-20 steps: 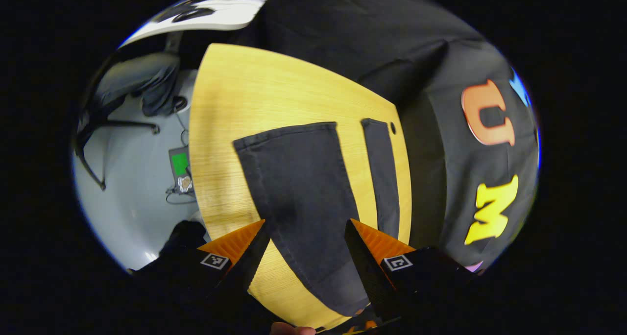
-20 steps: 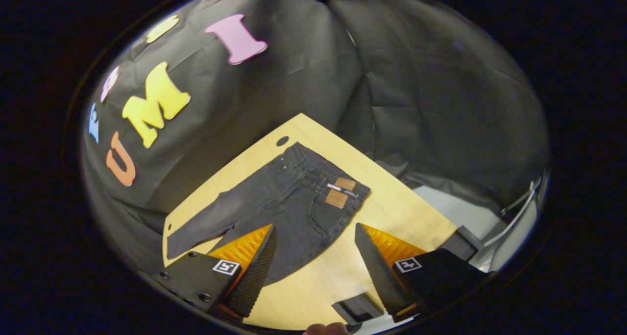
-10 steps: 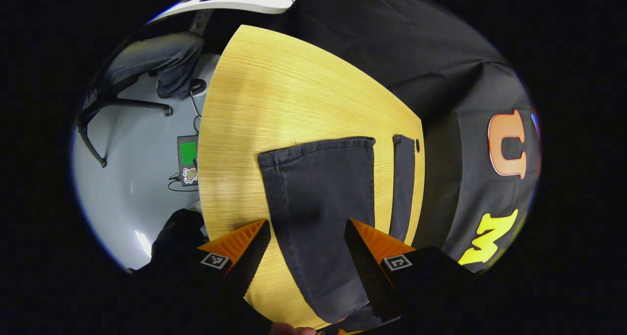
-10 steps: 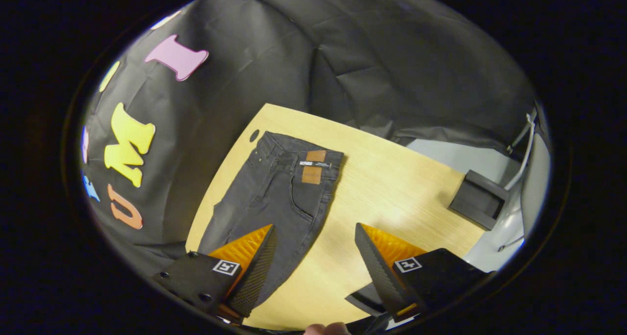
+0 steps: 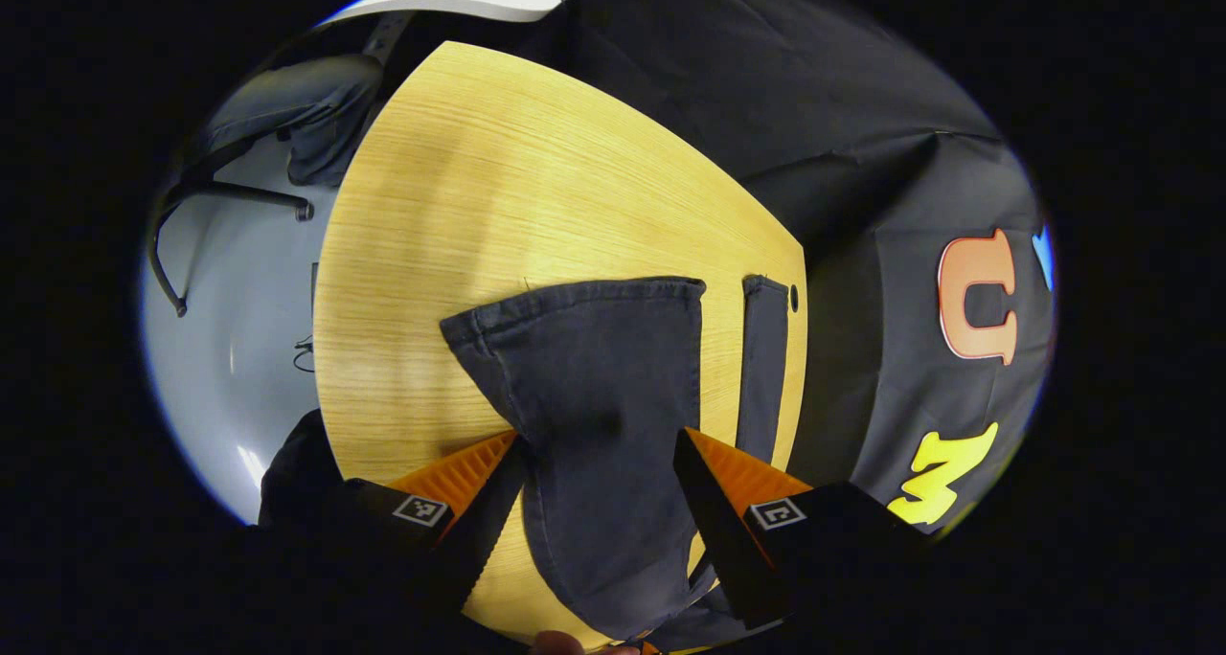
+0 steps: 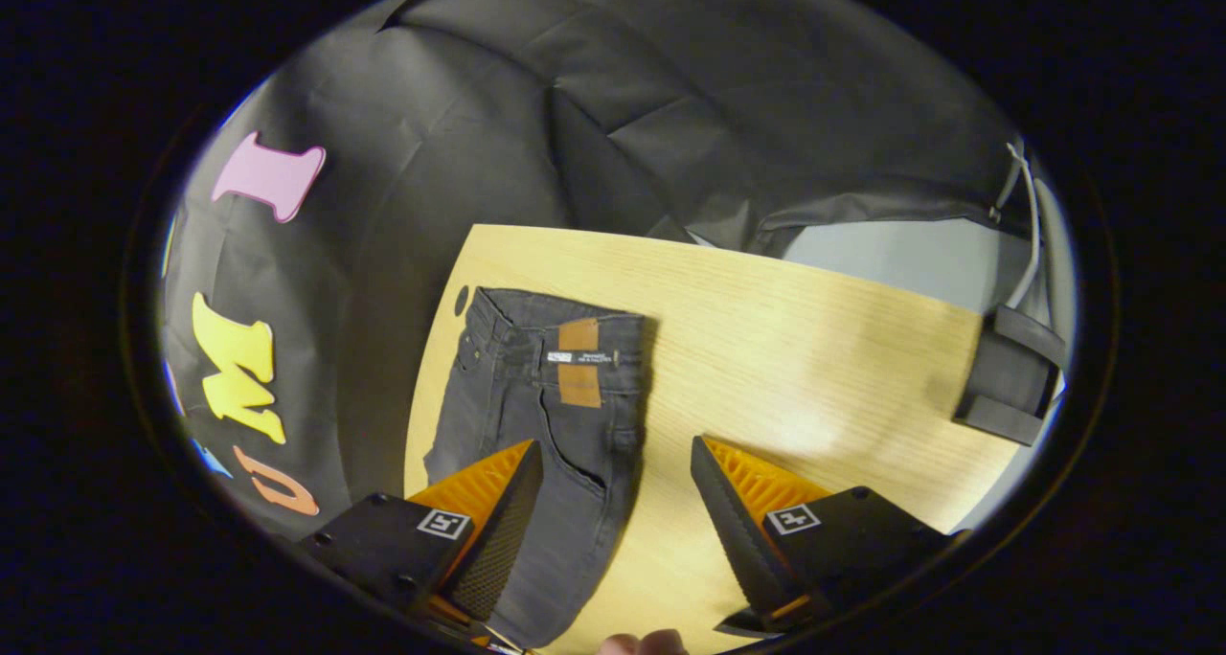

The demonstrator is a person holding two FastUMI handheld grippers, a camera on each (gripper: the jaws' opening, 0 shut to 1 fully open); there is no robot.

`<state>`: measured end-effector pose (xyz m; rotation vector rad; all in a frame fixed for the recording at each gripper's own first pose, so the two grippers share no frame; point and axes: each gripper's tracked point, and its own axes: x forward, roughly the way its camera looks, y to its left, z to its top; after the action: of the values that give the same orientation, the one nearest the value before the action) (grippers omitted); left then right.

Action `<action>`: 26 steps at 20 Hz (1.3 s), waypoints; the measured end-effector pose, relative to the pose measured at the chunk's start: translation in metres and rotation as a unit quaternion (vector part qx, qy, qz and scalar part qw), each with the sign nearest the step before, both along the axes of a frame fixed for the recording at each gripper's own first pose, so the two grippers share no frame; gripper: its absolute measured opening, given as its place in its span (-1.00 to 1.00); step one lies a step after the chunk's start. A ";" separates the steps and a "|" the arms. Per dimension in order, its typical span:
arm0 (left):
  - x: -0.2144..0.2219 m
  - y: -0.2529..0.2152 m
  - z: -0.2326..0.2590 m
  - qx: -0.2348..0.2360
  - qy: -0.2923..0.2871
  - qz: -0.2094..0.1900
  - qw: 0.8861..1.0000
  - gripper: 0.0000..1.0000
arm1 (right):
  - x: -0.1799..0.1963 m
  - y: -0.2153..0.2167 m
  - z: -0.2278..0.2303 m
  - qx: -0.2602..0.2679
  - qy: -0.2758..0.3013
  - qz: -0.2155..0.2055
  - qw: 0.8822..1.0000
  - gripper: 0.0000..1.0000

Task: Grasp the waist and the cuffs of the jeans and fold them to make the two legs overlap; first hold the waist and fold one-third of the jeans toward the cuffs, then hold the cuffs and fold the remaining one-third in the same direction to finish folding.

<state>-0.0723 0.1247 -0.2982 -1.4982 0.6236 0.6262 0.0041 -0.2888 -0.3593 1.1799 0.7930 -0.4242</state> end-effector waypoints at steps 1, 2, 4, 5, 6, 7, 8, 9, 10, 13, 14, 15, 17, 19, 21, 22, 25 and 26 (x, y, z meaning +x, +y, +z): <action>0.006 0.000 -0.001 0.002 -0.002 -0.003 1.000 0.97 | 0.007 0.001 0.000 -0.001 -0.004 0.006 1.000 0.84; 0.010 0.001 -0.001 0.003 -0.003 -0.005 1.000 0.96 | 0.015 0.003 -0.001 -0.002 -0.009 0.014 1.000 0.83; 0.016 0.003 0.000 0.004 -0.005 -0.006 1.000 0.96 | 0.030 0.004 -0.002 -0.005 -0.016 0.025 1.000 0.91; 0.019 0.003 -0.001 0.002 -0.005 -0.005 1.000 0.96 | 0.036 0.004 -0.001 -0.006 -0.019 0.029 0.999 0.91; 0.021 0.004 0.000 0.001 -0.006 -0.005 1.000 0.95 | 0.038 0.004 -0.001 -0.007 -0.021 0.033 0.999 0.91; 0.024 0.003 0.000 -0.002 -0.009 -0.006 1.000 0.96 | 0.038 0.004 -0.001 -0.008 -0.024 0.036 0.999 0.91; 0.027 0.004 0.000 -0.005 -0.012 -0.006 1.000 1.00 | 0.035 0.004 -0.001 -0.007 -0.025 0.037 0.999 0.91; 0.029 0.005 -0.002 -0.007 -0.009 -0.008 1.000 0.94 | 0.034 0.002 -0.004 -0.006 -0.018 0.031 0.999 0.83; 0.029 0.004 -0.005 -0.012 -0.004 -0.013 1.000 0.90 | 0.031 -0.002 -0.011 -0.006 0.002 0.022 1.000 0.79; 0.032 0.005 -0.012 -0.025 0.004 -0.014 1.000 0.43 | 0.031 -0.007 -0.020 0.011 0.037 -0.008 0.999 0.32; 0.032 0.005 -0.014 -0.030 0.006 -0.016 0.999 0.19 | 0.024 -0.014 -0.021 0.007 0.048 -0.019 0.999 -0.18; 0.033 0.005 -0.016 -0.037 0.007 -0.020 0.999 0.06 | 0.025 -0.012 -0.020 0.014 0.054 -0.022 0.998 -0.67; 0.032 0.005 -0.022 -0.046 0.017 -0.022 0.999 -0.40 | 0.028 -0.007 -0.027 0.014 0.059 -0.023 0.998 -0.74; 0.035 0.003 -0.021 -0.050 0.016 -0.034 0.998 -0.71 | 0.026 -0.012 -0.022 0.013 0.069 -0.016 0.997 -0.71; 0.038 0.002 -0.016 -0.041 0.010 -0.051 0.998 -0.84 | 0.027 -0.010 -0.021 0.012 0.076 -0.014 0.997 -0.90; 0.040 0.003 -0.012 -0.033 0.006 -0.061 0.998 -0.89 | 0.027 -0.010 -0.020 0.011 0.073 -0.012 0.997 -0.90; 0.044 0.003 0.006 -0.011 -0.005 -0.099 0.995 -0.93 | 0.028 -0.010 -0.002 0.016 0.046 -0.014 0.999 -0.91; 0.045 0.003 0.012 -0.003 -0.007 -0.112 0.994 -0.94 | 0.027 -0.009 0.007 0.017 0.037 -0.010 0.999 -0.90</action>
<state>-0.0269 0.1279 -0.2858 -1.4128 0.7707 0.4406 0.0311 -0.2977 -0.3526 1.2098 0.8560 -0.4741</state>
